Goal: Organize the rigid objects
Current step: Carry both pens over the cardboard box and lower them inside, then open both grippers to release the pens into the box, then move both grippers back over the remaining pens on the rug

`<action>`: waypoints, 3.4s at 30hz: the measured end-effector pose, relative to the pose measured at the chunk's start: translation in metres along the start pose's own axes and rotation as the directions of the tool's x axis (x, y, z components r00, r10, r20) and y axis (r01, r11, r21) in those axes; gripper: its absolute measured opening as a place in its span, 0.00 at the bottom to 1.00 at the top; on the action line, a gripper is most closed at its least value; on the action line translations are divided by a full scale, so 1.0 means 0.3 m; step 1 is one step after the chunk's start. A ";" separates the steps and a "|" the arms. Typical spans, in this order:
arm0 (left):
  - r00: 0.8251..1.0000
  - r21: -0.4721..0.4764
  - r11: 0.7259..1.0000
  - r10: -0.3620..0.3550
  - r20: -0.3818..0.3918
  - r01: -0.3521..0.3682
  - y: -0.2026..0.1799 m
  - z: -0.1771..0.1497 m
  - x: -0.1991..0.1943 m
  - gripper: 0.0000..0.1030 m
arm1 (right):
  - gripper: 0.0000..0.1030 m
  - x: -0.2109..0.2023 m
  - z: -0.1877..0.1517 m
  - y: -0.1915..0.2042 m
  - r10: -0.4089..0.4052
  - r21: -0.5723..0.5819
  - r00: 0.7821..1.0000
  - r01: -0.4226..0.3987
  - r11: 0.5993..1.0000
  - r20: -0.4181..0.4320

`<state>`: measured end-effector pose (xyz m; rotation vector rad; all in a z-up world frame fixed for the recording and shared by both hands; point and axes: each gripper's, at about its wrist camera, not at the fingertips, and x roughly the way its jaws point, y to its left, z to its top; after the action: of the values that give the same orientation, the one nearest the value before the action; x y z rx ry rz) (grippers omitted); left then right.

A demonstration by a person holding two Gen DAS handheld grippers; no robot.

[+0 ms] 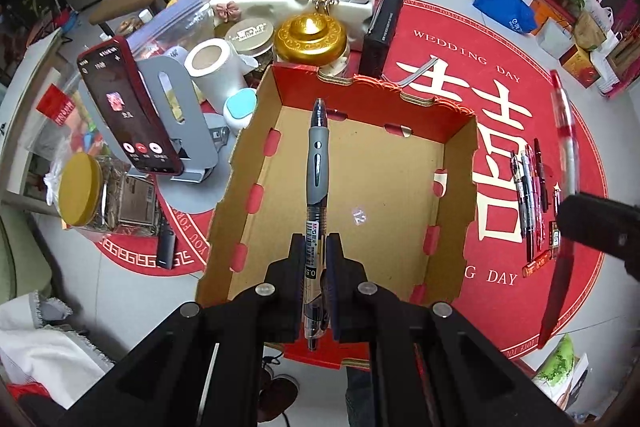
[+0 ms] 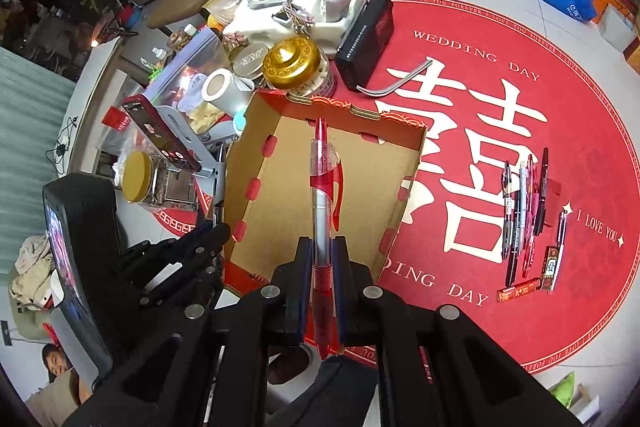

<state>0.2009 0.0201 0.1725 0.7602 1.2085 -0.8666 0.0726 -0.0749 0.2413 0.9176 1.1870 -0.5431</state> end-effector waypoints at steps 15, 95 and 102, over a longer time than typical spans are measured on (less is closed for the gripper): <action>0.999 -0.015 1.000 0.005 -0.044 -0.005 -0.004 0.038 0.209 0.10 | 0.11 0.237 0.025 -0.067 0.021 0.057 0.999 -0.019 0.998 -0.029; 0.987 0.132 0.980 -0.140 -0.076 0.149 -0.858 0.085 0.405 1.00 | 0.83 0.143 -0.328 -1.024 -0.289 0.491 0.953 0.298 0.819 -0.095; 0.994 0.142 0.986 -0.073 -0.083 0.084 -0.947 0.113 0.537 1.00 | 0.83 0.159 -0.305 -1.142 -0.255 0.469 0.964 0.261 0.843 -0.078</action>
<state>-0.0123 -0.1694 0.0100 0.8755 1.2608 -1.0060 -0.2288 -0.1798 0.0796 1.1833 1.2185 -1.0870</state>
